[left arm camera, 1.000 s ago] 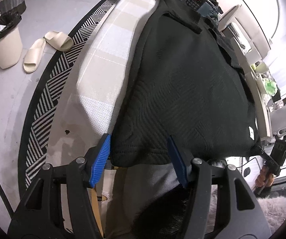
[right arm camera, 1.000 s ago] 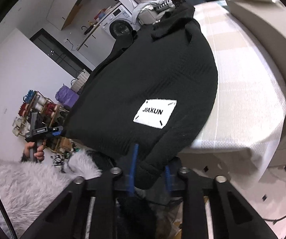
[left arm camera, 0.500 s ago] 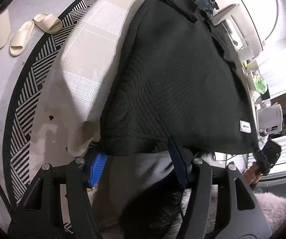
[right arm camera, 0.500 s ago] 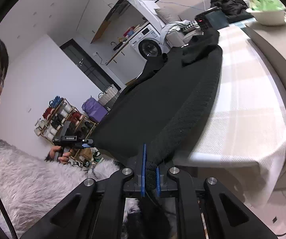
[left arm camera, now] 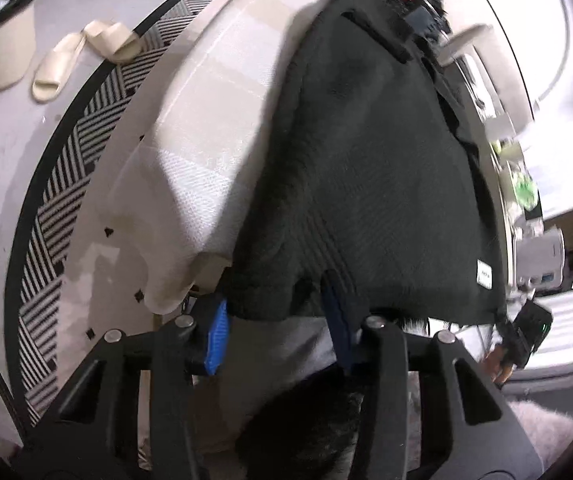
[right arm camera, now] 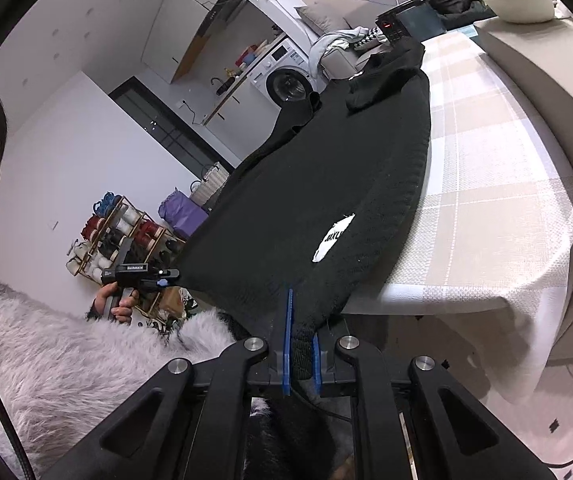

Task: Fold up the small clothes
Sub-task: 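Close the left gripper on the hem while the right gripper holds the hem, then lift the sweater hem with both grippers and carry it over toward the collar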

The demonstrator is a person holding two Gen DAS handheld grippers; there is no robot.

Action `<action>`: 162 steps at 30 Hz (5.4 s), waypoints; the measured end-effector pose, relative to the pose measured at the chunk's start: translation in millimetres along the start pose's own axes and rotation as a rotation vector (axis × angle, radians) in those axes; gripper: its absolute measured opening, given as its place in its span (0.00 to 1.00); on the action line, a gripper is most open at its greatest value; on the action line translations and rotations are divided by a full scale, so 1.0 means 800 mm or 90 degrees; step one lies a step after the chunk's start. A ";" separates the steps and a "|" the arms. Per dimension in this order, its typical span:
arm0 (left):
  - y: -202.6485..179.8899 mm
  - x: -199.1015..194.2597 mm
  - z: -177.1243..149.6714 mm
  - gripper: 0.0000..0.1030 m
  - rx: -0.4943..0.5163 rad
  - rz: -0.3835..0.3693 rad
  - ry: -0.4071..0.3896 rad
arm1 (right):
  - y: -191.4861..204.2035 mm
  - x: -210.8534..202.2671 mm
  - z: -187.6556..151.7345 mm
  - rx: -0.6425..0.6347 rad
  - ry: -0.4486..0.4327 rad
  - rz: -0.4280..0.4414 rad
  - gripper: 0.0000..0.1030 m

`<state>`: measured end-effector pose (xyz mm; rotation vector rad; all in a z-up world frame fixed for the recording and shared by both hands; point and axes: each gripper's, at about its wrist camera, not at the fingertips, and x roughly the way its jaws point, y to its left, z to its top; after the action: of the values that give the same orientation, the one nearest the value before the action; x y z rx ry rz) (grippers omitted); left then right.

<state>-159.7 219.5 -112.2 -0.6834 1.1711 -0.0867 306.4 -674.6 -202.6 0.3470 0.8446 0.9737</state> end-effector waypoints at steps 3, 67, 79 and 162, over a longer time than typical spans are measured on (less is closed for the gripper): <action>-0.020 -0.015 -0.004 0.38 0.057 -0.018 -0.027 | -0.001 -0.004 0.002 0.001 -0.006 0.003 0.08; -0.114 -0.068 -0.023 0.01 0.291 -0.309 -0.191 | 0.021 -0.048 -0.007 0.012 -0.104 0.161 0.05; -0.079 -0.118 0.026 0.01 0.188 -0.305 -0.312 | 0.013 -0.090 0.023 0.057 -0.235 0.139 0.05; -0.174 0.295 0.778 0.63 -0.019 -0.164 -0.260 | -0.194 0.253 0.546 0.268 -0.235 -0.231 0.57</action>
<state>516.6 292.1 -97.6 -0.8314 0.6916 -0.1389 786.5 -545.2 -111.5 0.6848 0.7336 0.3716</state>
